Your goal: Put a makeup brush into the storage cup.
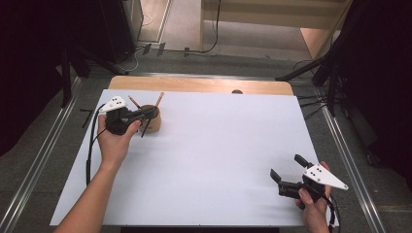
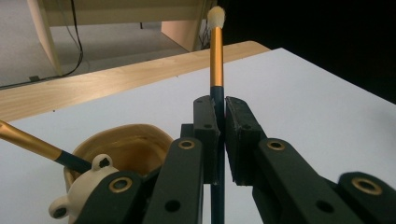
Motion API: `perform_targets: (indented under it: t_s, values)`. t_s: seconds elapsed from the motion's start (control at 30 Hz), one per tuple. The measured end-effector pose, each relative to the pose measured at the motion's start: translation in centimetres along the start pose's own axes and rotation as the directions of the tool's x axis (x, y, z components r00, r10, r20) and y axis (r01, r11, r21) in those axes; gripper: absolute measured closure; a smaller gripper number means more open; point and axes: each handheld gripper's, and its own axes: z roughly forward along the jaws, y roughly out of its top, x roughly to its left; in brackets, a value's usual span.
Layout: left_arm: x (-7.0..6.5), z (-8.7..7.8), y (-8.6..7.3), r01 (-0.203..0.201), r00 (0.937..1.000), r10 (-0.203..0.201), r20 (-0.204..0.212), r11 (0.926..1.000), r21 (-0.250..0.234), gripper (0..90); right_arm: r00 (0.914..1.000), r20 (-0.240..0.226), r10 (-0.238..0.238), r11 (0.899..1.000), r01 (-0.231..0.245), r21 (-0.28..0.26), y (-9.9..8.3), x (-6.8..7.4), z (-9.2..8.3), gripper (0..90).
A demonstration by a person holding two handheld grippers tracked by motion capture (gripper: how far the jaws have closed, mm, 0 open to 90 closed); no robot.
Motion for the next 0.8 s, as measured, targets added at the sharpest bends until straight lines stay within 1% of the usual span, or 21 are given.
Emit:
perform_targets:
  t_s: [0.03,0.07,0.17,0.23,0.33,0.37,0.4,0.47,0.53,0.6,0.67,0.73,0.77,0.8]
  values:
    - [0.05,0.01,-0.01,0.001,1.0000,-0.001,-0.003,1.0000,-0.007,84.6,1.0000,0.001,-0.001,1.000,0.001,0.001,-0.01,0.00,0.01,0.0]
    - [0.06,0.05,-0.03,-0.005,0.9998,0.005,-0.021,0.9997,-0.024,84.5,1.0000,0.001,0.000,1.000,0.000,0.001,-0.02,0.00,0.02,0.0]
    - [0.17,0.12,-0.04,-0.001,0.9993,-0.001,-0.037,0.9990,-0.044,84.6,1.0000,0.001,-0.003,1.000,0.003,0.001,-0.03,0.00,0.01,0.0]
    - [0.25,0.20,-0.08,0.000,0.9993,-0.003,-0.037,0.9983,-0.058,84.6,1.0000,0.002,0.000,1.000,0.000,0.003,-0.05,-0.01,0.01,0.0]
    - [0.38,0.41,-0.19,-0.012,0.9990,0.009,-0.044,0.9967,-0.080,84.5,1.0000,0.002,0.000,1.000,0.000,0.003,-0.07,-0.01,0.04,0.0]
    - [0.42,0.50,-0.26,-0.001,0.9993,-0.003,-0.037,0.9957,-0.092,84.5,1.0000,0.002,0.000,1.000,0.000,0.003,-0.06,0.00,0.04,0.0]
    - [0.50,0.54,-0.30,0.000,0.9992,-0.004,-0.039,0.9944,-0.105,84.5,1.0000,0.003,-0.001,1.000,0.001,0.003,-0.06,-0.01,0.03,0.0]
    - [0.58,0.60,-0.31,0.014,0.9993,-0.018,-0.031,0.9902,-0.139,84.5,1.0000,0.002,0.001,1.000,-0.001,0.003,-0.05,-0.03,0.03,0.0]
    - [0.57,0.65,-0.22,0.000,0.9991,-0.007,-0.042,0.9842,-0.177,84.5,1.0000,0.002,0.000,1.000,0.000,0.002,-0.06,-0.04,0.01,0.0]
    - [0.58,0.67,-0.15,0.007,0.9991,-0.015,-0.040,0.9791,-0.203,84.5,1.0000,0.002,-0.001,1.000,0.001,0.002,-0.06,-0.05,-0.02,0.0]
    - [0.64,0.74,-0.11,-0.001,0.9987,-0.011,-0.051,0.9732,-0.230,84.5,1.0000,0.002,-0.003,1.000,0.003,0.002,-0.06,-0.06,-0.03,0.0]
    - [0.78,0.83,-0.15,0.007,0.9984,-0.021,-0.053,0.9670,-0.255,84.6,1.0000,0.003,0.000,1.000,0.000,0.002,-0.06,-0.07,-0.06,0.0]
    - [0.82,0.89,-0.18,0.004,0.9978,-0.022,-0.062,0.9645,-0.264,84.5,1.0000,0.003,0.002,1.000,-0.002,0.002,-0.06,-0.06,-0.06,0.0]
    - [0.86,0.96,-0.23,-0.011,0.9966,-0.012,-0.082,0.9617,-0.274,84.5,1.0000,0.003,0.002,1.000,-0.002,0.002,-0.06,-0.07,-0.06,0.0]
